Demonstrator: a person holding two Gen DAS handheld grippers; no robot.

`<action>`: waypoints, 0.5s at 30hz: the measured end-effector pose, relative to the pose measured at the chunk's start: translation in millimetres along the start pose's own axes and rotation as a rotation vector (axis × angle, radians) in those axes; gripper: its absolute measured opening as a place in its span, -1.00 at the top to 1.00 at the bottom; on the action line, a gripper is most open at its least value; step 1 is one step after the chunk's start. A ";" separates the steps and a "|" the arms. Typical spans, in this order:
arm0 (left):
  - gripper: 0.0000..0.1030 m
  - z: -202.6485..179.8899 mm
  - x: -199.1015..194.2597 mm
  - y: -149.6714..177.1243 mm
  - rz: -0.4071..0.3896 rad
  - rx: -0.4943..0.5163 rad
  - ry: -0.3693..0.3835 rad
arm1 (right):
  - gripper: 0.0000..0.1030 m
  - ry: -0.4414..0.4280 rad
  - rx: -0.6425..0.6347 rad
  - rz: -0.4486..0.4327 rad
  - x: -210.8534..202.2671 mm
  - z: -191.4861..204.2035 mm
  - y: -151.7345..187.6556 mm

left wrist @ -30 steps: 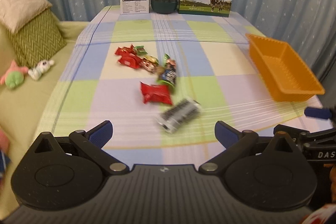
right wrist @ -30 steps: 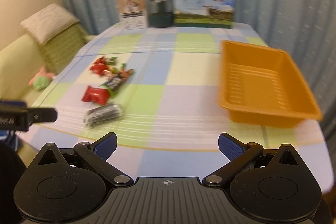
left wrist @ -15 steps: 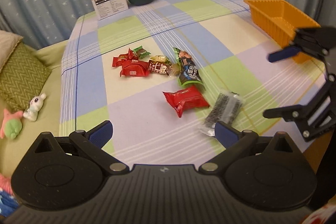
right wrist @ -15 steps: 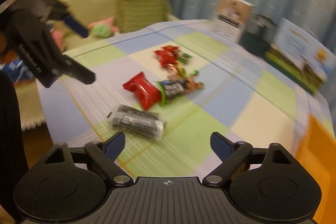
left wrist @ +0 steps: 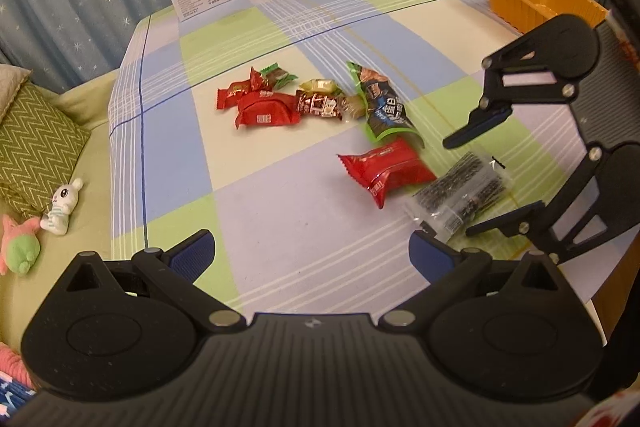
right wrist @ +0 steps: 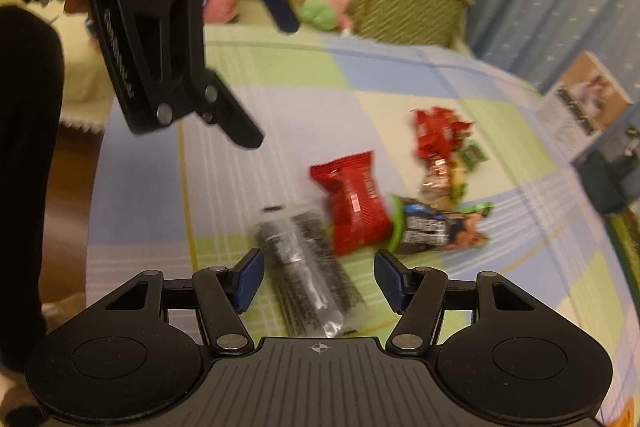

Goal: Organize snacks
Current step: 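Grasp the clear black-striped packet with the right tool while the left tool approaches the red candy packet, then grasp the red candy packet with the left tool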

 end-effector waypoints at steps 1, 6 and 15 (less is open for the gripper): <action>-0.99 0.4 0.3 0.0 -0.002 0.000 0.001 | -0.09 -0.021 0.038 0.009 2.3 -4.6 0.0; -0.97 -1.1 0.4 -4.9 -0.023 0.024 0.021 | 0.19 -0.084 0.252 0.019 -0.9 -21.6 10.0; -0.67 -25.6 15.0 -34.7 -0.059 0.166 0.121 | 0.26 0.047 0.712 0.015 -31.4 -51.0 58.3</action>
Point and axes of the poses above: each gripper's, at about its wrist camera, not at the fingertips, and x roughly the way its jaws point, z to its left, y to its underside, the point moved 4 cm from there along x, roughly the way its jaws point, and after that the axes turned 8 degrees about z, right-handed, at the moved point
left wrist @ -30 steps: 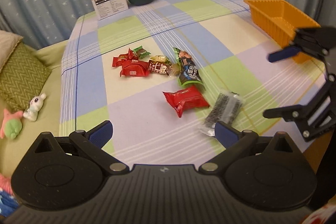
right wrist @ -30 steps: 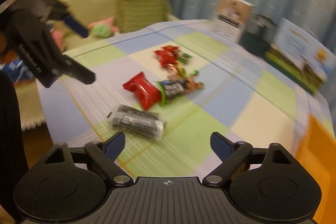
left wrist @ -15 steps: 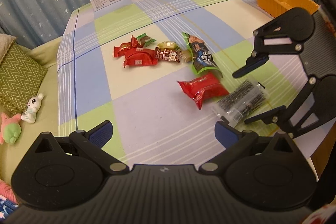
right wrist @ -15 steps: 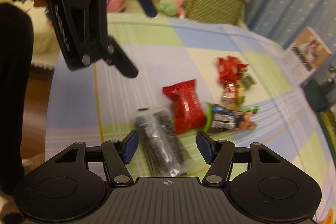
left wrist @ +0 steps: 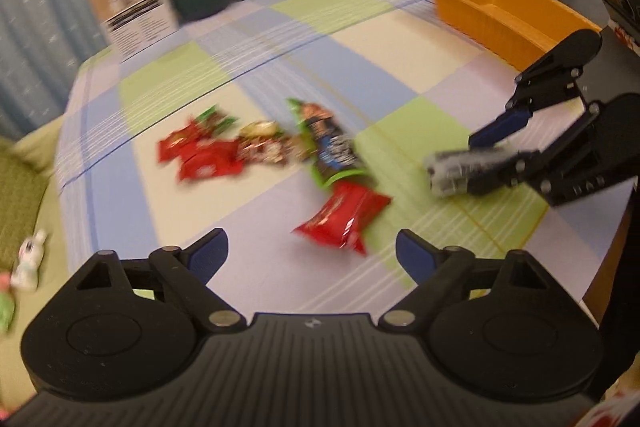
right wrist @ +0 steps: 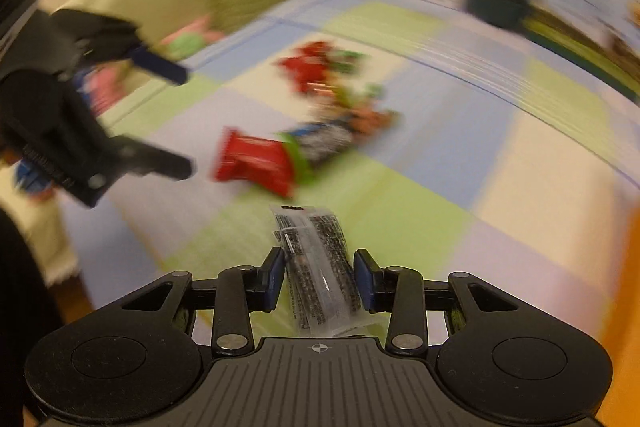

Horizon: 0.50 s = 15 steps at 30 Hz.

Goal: Organize snacks
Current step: 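Grasp the red candy packet with the left tool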

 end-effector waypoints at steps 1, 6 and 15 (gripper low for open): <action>-0.65 -3.1 5.0 -3.7 0.006 0.019 0.011 | 0.26 0.024 0.026 -0.002 1.0 -4.5 3.6; -0.31 -11.9 32.2 -16.0 0.040 0.061 0.042 | 0.25 0.037 0.105 -0.047 -0.8 -14.1 11.6; 0.38 -15.0 48.5 -15.0 0.094 0.017 0.068 | 0.09 0.030 0.099 -0.054 -7.7 -14.0 31.3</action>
Point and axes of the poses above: each gripper's, at about its wrist camera, not at the fingertips, and x roughly the way its jaws point, z to its left, y to its underside, the point moved 4 cm from there along x, roughly the way its jaws point, and after that the axes turned 8 degrees about z, right-handed, at the moved point
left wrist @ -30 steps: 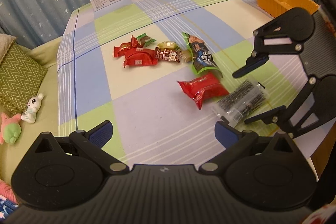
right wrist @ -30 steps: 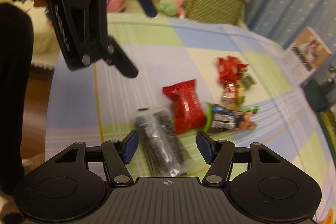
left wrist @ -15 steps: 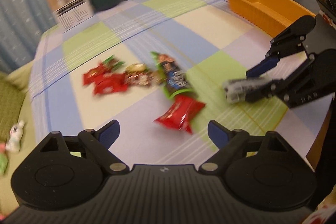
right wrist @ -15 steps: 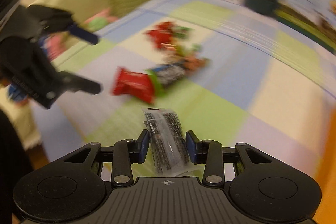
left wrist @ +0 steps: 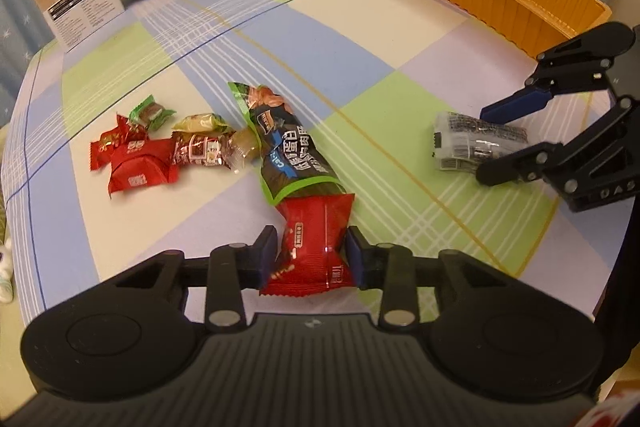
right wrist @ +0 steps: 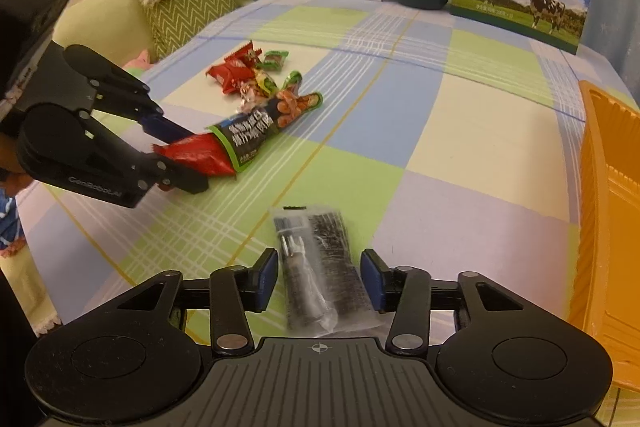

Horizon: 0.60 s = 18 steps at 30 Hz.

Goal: Organize snacks
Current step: 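Grasp the red candy packet with the left tool, then carry both packets over the orange tray and open the left tool to drop the red packet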

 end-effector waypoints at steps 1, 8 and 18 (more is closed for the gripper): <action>0.41 0.5 -1.0 1.0 0.007 -0.021 -0.004 | 0.09 0.001 -0.007 0.003 1.5 0.4 0.3; 0.49 -1.1 -12.3 11.2 0.019 -0.151 -0.015 | 0.25 -0.013 0.071 -0.008 -0.8 -5.2 0.5; 0.50 -27.6 -46.1 2.8 -0.067 -0.312 -0.040 | 0.27 0.034 0.184 -0.095 -40.0 -4.8 11.3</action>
Point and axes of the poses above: each gripper's, at about its wrist camera, not at the fingertips, and x roughly the way its jaws point, z to its left, y to its underside, the point moved 4 cm from there along x, roughly the way its jaws point, and after that the axes turned 8 degrees about z, right-handed, at the moved point
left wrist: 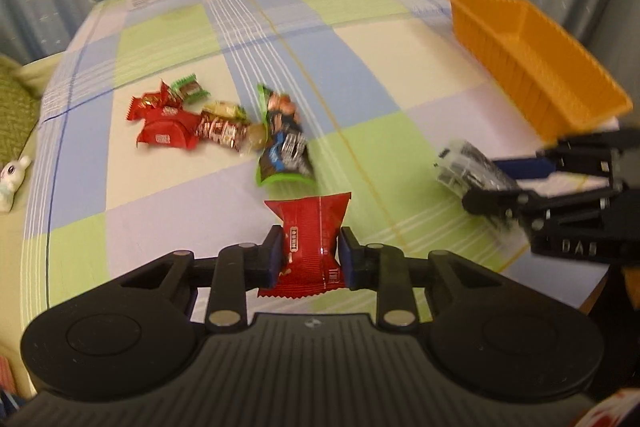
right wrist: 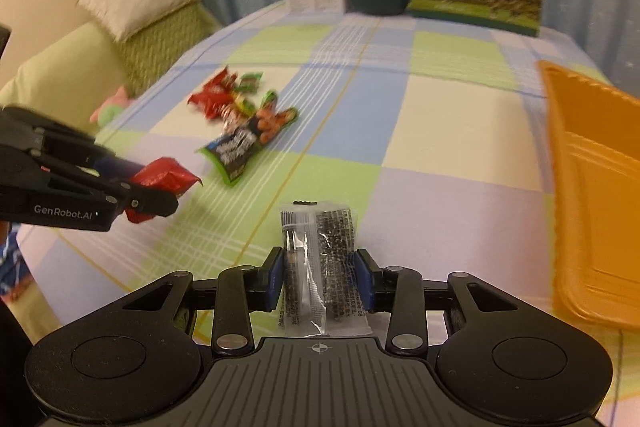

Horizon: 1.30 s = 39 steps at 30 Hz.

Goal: Organize snacks
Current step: 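Carry both packets over the orange tray and open the left tool to drop the red packet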

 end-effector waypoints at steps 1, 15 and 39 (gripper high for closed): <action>0.50 -4.6 -4.2 -2.0 -0.014 -0.020 -0.002 | 0.27 0.004 0.018 -0.016 -7.4 -1.8 -0.5; 0.50 -109.5 -46.4 -68.0 -0.175 -0.078 0.073 | 0.27 0.147 0.172 -0.185 -118.2 -83.2 -24.2; 0.50 -245.6 8.3 -141.5 -0.176 0.057 0.192 | 0.27 0.235 0.355 -0.200 -147.9 -236.0 -9.0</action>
Point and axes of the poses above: each gripper's, at about its wrist camera, not at the fingertips, and x roughly the way its jaws point, z to its left, y to its underside, the point moved 4 cm from there along x, roughly the way its jaws point, and after that the axes turned 8 degrees about z, right-handed, at the moved point
